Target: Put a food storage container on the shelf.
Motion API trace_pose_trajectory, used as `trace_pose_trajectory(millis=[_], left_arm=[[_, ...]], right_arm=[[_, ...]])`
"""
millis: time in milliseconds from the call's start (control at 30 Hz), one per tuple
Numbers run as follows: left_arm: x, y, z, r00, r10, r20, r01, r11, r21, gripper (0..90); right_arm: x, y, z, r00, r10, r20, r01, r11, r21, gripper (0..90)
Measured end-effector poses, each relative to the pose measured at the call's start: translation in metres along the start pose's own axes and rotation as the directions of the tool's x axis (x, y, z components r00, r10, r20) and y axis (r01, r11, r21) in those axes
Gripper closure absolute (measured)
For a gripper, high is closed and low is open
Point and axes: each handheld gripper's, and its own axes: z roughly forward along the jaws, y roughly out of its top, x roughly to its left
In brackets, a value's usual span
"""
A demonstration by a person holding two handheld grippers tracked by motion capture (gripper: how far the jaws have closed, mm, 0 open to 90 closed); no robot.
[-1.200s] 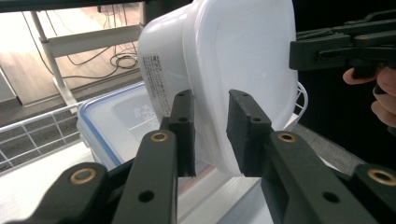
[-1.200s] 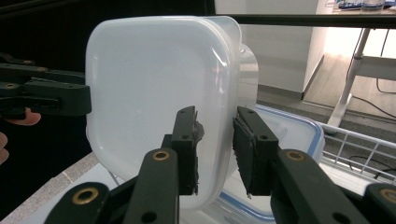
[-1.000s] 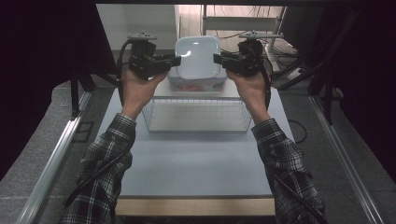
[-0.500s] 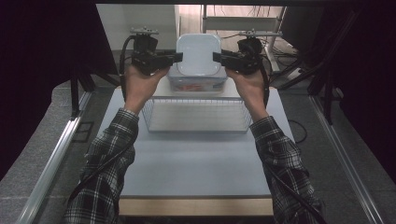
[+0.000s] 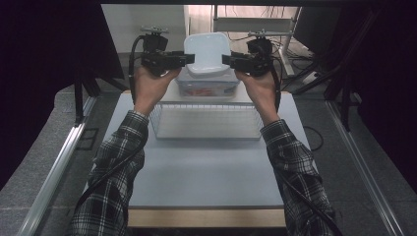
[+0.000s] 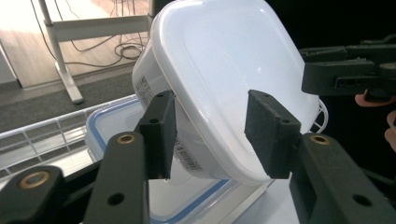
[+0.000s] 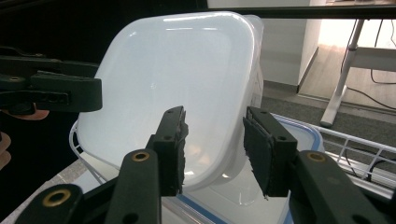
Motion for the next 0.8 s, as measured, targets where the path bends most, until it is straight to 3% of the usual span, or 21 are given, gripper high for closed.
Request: trace_pose_trajectory(millis=[133,400,633,800], left_arm=[[-0.0007,0.0036,0.0021,0.9970,0.033,-0.071,-0.033,0.9994,0.003,50.1],[0.0026,0.0070,0.0064,0.9969,0.020,-0.077,-0.020,0.9998,-0.001,50.3],[-0.0023,0.0067,0.0050,0.9957,0.062,-0.069,-0.063,0.9978,-0.021,50.3],[-0.0070,0.0067,-0.0014,0.9936,0.091,-0.066,-0.094,0.9948,-0.039,45.4]], right_arm=[[-0.0011,0.0011,0.0007,1.0000,0.006,0.001,-0.006,1.000,-0.002,58.6],[-0.0019,0.0035,0.0022,0.9998,0.012,0.014,-0.012,1.000,-0.011,57.6],[-0.0040,0.0049,0.0005,0.9993,0.017,0.033,-0.016,1.000,-0.024,52.3],[-0.0034,0.0051,-0.0041,0.9997,0.008,0.022,-0.008,0.999,-0.032,48.2]])
